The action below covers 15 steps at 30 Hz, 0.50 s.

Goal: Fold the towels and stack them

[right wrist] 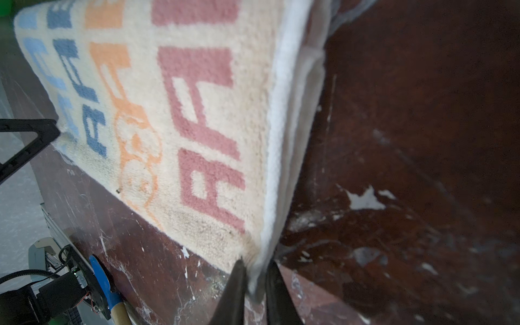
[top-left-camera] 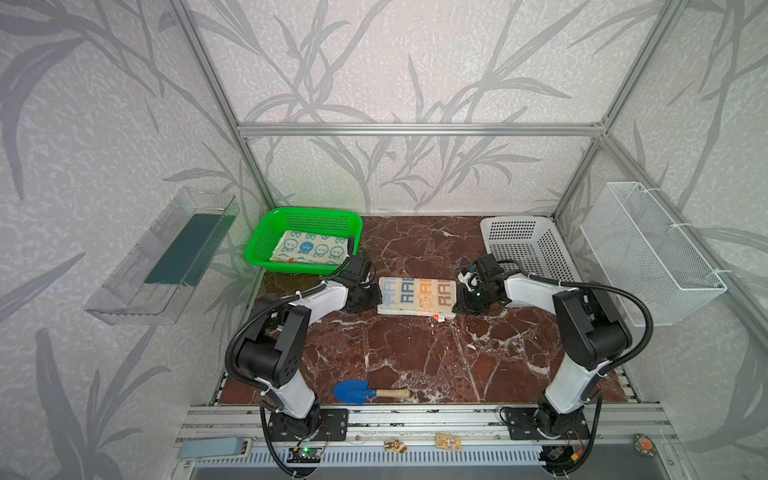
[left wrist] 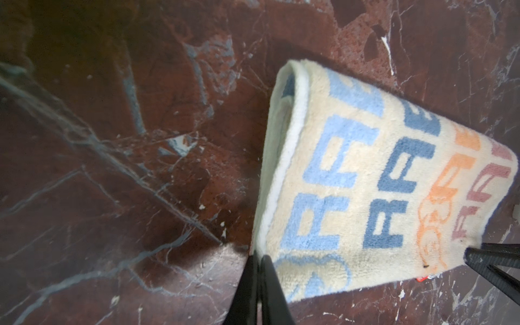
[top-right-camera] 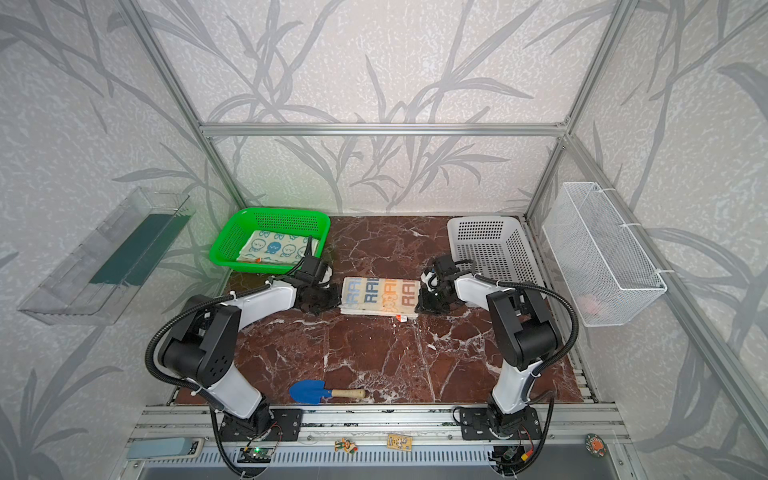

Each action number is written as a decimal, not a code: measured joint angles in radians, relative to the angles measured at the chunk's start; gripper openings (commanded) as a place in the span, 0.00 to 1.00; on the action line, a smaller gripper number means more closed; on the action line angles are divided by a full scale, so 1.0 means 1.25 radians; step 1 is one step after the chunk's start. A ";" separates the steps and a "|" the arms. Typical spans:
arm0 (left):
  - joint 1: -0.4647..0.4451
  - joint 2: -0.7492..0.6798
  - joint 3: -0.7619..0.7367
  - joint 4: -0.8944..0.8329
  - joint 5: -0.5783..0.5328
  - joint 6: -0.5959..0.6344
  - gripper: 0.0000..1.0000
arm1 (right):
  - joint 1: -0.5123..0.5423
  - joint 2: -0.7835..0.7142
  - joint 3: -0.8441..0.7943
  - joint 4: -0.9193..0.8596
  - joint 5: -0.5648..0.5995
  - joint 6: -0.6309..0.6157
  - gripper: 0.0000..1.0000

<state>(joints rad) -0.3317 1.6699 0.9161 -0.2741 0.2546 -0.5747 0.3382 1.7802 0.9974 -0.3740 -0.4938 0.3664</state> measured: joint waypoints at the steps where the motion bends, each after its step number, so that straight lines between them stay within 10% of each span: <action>1: 0.000 0.000 0.000 -0.002 0.000 0.000 0.08 | 0.000 -0.003 0.000 -0.002 0.001 -0.001 0.15; 15: 0.000 0.000 0.012 -0.005 0.001 0.000 0.00 | 0.000 -0.013 0.006 -0.018 0.013 -0.015 0.08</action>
<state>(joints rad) -0.3317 1.6695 0.9314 -0.2810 0.2554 -0.5751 0.3386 1.7641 1.0046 -0.3969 -0.4782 0.3473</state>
